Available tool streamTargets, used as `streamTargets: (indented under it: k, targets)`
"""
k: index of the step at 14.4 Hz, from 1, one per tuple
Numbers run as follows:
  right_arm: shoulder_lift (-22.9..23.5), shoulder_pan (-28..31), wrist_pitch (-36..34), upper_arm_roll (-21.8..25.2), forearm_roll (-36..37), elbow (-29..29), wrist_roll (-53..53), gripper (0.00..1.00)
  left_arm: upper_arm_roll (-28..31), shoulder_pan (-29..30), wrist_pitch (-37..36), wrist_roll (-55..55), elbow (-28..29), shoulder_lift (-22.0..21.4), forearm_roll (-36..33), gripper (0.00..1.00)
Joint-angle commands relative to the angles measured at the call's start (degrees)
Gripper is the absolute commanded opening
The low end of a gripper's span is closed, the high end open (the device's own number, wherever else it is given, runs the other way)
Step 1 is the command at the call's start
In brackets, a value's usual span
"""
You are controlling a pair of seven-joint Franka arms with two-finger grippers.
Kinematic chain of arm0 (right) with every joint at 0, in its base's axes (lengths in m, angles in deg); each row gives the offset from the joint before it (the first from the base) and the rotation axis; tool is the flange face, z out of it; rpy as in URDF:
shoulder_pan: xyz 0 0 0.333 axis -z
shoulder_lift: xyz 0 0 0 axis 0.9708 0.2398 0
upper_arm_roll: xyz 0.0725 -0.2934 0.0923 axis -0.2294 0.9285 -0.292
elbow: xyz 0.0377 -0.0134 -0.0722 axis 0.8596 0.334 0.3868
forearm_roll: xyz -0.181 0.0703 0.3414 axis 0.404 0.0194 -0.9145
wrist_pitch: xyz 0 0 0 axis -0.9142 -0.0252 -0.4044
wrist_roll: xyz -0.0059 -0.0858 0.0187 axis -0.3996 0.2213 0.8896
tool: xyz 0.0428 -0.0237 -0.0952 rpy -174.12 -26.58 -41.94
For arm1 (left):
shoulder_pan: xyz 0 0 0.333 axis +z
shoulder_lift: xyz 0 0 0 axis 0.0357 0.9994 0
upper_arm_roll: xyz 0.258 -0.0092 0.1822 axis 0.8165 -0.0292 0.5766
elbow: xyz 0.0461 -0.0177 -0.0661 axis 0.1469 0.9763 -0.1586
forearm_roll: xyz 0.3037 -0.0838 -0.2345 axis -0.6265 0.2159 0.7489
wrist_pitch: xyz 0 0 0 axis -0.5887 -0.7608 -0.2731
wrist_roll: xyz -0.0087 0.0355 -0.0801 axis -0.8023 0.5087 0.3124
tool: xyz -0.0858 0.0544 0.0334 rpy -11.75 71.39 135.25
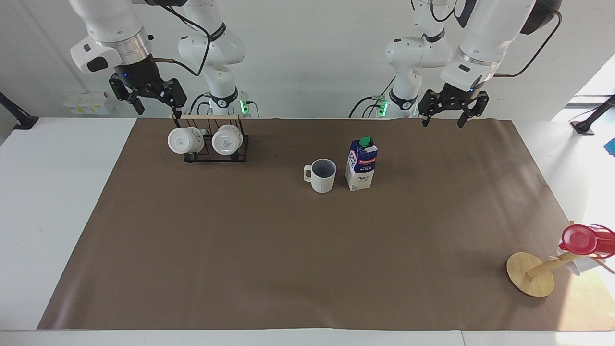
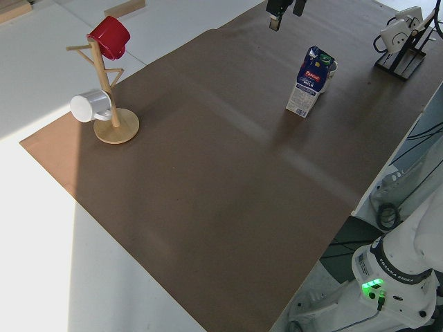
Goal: Place cup and milk on table
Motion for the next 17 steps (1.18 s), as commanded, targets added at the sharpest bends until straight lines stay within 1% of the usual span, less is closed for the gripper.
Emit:
streamTargets:
  k: [1,6,17]
  targets:
    - [-0.5,1.1,-0.2,-0.4,-0.7,0.3,1.5,1.00,-0.4,2.2,-2.6,2.9,-1.1,0.2,-0.8,1.00]
    - [-0.4,1.1,-0.2,-0.4,-0.8,0.3,1.5,1.00,-0.9,2.8,-3.6,3.6,-1.6,-0.7,-0.8,1.00]
    - [-0.4,1.1,0.1,-0.5,-1.3,0.3,1.4,1.00,-0.8,2.9,-3.5,3.6,-1.6,-0.6,-0.5,1.00]
